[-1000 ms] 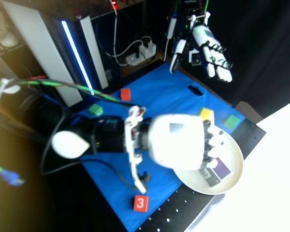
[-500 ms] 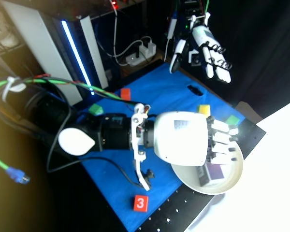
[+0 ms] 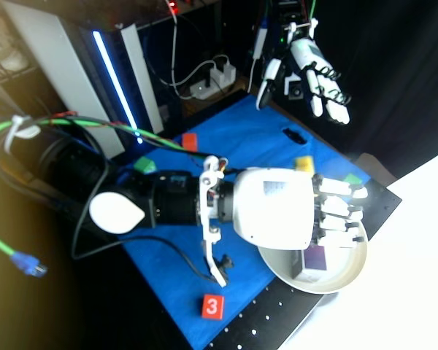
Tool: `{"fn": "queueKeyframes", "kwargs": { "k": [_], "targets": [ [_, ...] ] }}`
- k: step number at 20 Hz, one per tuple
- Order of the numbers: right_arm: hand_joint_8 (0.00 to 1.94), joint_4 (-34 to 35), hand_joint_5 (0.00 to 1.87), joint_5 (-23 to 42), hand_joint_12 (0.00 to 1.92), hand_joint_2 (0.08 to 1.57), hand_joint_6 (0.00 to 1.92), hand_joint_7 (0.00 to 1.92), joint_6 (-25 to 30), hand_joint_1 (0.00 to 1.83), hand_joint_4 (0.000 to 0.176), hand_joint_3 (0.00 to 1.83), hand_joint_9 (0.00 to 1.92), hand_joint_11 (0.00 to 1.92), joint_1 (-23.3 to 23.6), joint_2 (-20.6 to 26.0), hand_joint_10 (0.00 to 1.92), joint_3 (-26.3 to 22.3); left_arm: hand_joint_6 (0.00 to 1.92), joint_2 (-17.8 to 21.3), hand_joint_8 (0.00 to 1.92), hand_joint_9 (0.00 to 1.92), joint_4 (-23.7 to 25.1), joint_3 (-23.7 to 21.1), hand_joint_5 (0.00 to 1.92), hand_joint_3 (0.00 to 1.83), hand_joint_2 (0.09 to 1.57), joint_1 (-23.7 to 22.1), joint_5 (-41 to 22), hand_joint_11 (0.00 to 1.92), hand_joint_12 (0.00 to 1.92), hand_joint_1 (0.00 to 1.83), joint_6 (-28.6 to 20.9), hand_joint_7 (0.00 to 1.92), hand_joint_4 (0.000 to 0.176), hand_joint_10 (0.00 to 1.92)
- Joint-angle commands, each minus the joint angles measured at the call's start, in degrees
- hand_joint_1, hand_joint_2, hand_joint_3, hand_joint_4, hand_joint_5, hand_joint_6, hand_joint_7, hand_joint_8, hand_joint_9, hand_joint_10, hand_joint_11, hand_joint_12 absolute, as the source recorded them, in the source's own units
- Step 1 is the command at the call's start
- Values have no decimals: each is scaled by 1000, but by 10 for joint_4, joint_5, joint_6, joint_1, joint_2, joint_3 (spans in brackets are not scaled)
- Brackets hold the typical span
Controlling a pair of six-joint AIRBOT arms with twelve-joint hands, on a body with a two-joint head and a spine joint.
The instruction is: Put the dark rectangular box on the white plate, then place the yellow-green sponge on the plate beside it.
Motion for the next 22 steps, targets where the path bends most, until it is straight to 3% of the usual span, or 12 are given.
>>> {"fn": "queueKeyframes", "kwargs": {
  "k": [1,3,4,6,7,13,16,18,19,20,21,22],
  "targets": [
    [2,23,373,55,1087,980,4,536,3,762,66,2,601,226,9,3,1,-1,1,-3,0,0,-3,1,66,6,886,-3,-75,6,22,856,-5,0,113,0],
    [5,22,381,55,1082,990,6,545,3,756,65,5,594,225,7,4,0,-3,0,-3,0,0,-4,0,54,3,883,-3,-76,6,23,854,-7,0,112,0],
    [5,22,377,55,1034,1000,2,529,3,762,65,2,584,245,7,4,3,-3,0,-3,0,0,-4,0,54,1,878,-2,-77,0,4,849,-7,0,134,0],
    [3,22,365,55,1018,1005,0,522,3,770,78,2,577,239,7,6,1,-4,3,-3,0,0,-5,0,62,1,879,-2,-77,24,11,833,-8,0,108,0],
    [5,22,374,55,1018,1000,4,527,3,794,71,0,587,245,7,8,5,-5,2,-4,0,0,-5,0,61,2,880,-1,-78,4,1,853,-8,0,118,0],
    [0,9,406,55,965,966,3,504,3,770,71,0,590,255,7,21,1,-14,0,-4,0,0,-7,-1,58,0,876,2,-79,6,5,839,-9,0,118,0],
    [0,6,397,51,1129,946,0,476,3,787,63,0,573,128,7,27,0,-14,2,-4,0,0,-8,-2,62,3,884,3,-81,19,13,848,-9,0,103,0],
    [2,5,389,48,1001,941,0,478,3,790,70,0,545,4,7,31,3,-14,4,-4,1,0,-8,-2,67,0,879,4,-83,30,19,837,-10,3,90,0],
    [5,4,385,47,786,941,0,503,3,807,71,0,514,0,7,33,3,-15,2,-4,0,0,-9,-2,64,0,874,4,-84,18,15,838,-11,0,105,0],
    [4,1,380,46,754,946,0,509,3,818,71,1,505,0,7,36,2,-17,3,-3,0,0,-9,-2,69,0,875,4,-84,19,17,833,-11,0,99,0],
    [4,0,377,46,978,950,1,517,3,816,67,0,512,0,6,41,4,-21,0,-3,0,0,-9,-3,62,0,877,4,-84,3,10,837,-11,0,98,0],
    [0,-1,375,46,998,942,0,510,3,780,67,0,494,0,6,48,1,-26,0,-3,0,0,-9,-3,60,1,880,4,-85,0,8,829,-11,0,96,0]
  ]
}}
